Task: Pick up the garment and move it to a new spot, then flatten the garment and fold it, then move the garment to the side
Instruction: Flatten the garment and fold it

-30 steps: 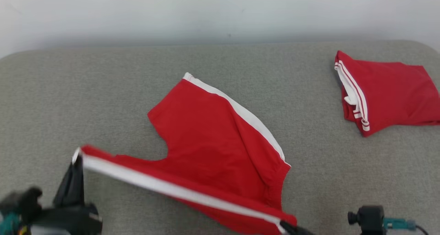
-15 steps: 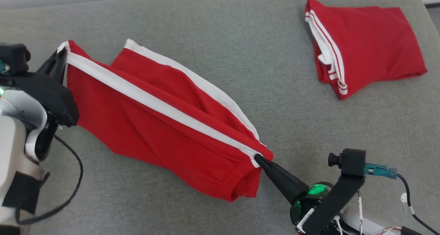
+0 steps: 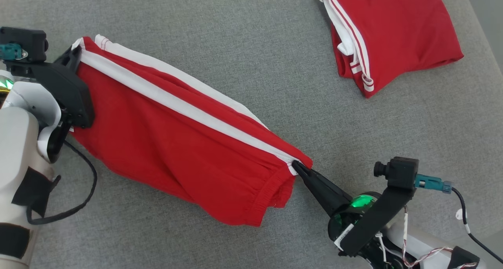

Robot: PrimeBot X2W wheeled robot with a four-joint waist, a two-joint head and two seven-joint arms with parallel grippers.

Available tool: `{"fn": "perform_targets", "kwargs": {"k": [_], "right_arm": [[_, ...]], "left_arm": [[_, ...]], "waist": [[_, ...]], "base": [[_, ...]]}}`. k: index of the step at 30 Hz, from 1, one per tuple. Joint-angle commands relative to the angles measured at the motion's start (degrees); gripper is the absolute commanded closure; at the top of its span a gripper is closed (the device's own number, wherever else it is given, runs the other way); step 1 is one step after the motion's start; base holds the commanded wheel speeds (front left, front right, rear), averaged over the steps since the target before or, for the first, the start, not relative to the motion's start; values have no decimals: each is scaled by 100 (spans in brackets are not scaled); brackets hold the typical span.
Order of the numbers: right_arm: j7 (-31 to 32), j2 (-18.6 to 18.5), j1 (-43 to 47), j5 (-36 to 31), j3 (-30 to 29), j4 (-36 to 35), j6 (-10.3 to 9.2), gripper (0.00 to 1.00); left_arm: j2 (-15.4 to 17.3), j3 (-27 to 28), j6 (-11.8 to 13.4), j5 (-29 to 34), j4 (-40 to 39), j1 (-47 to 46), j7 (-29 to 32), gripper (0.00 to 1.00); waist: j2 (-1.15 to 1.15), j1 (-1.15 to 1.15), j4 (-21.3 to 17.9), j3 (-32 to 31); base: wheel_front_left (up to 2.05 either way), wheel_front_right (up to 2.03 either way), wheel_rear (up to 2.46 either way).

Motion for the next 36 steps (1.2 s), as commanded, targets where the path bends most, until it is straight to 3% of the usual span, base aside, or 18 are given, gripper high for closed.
{"fn": "perform_targets", "kwargs": {"k": [1, 8, 9, 10, 11, 12, 20, 24, 31, 36], "right_arm": [[-9, 59, -19, -61, -1, 53, -11, 100], [-9, 214, -10, -386, -221, 305, -11, 100], [-9, 239, 5, -420, -237, 329, -11, 95], [-9, 262, 23, -453, -239, 352, -11, 34], [-9, 272, 39, -467, -226, 370, -11, 0], [-9, 277, 49, -493, -244, 388, -11, 0], [-9, 147, 479, -474, -653, 442, -11, 0], [-9, 183, 756, -871, -1242, 379, -11, 0], [-9, 891, 1518, -2065, -2889, 356, -11, 0], [-8, 1441, 2001, -3268, -3687, 104, -11, 0]], "left_arm": [[66, -8, 30, 63, 90, -138, -84, 100], [-25, -261, 16, -64, 427, -314, -429, 100], [-42, -327, 15, -92, 457, -336, -458, 100], [-55, -398, 14, -125, 474, -348, -514, 63], [-65, -454, 13, -155, 485, -350, -586, 12], [-71, -498, 12, -200, 505, -344, -664, 0], [24, -811, 11, -708, 659, 34, -1316, 0], [160, -880, 10, -834, 565, 309, -1764, 0], [265, -923, 90, -713, 353, 864, -2408, 0], [167, -905, 263, -640, 151, 1274, -2534, 0]], "waist": [[-1, -1, -23, 18], [-1, -1, -21, 42], [-1, -1, -17, 36], [-1, -1, -11, 18], [-1, -1, -3, -5], [-1, -1, 3, -38], [-1, -1, 72, -735], [-1, -1, 99, -1052], [-1, -1, 227, -1337], [-1, -1, 370, -1413]], "base": [[0, 0, 0], [0, 0, 0], [0, 0, 0], [0, 0, 0], [0, 0, 0], [0, 0, 0], [0, 0, 0], [0, 0, 0], [0, 0, 0], [0, 0, 0]]}}
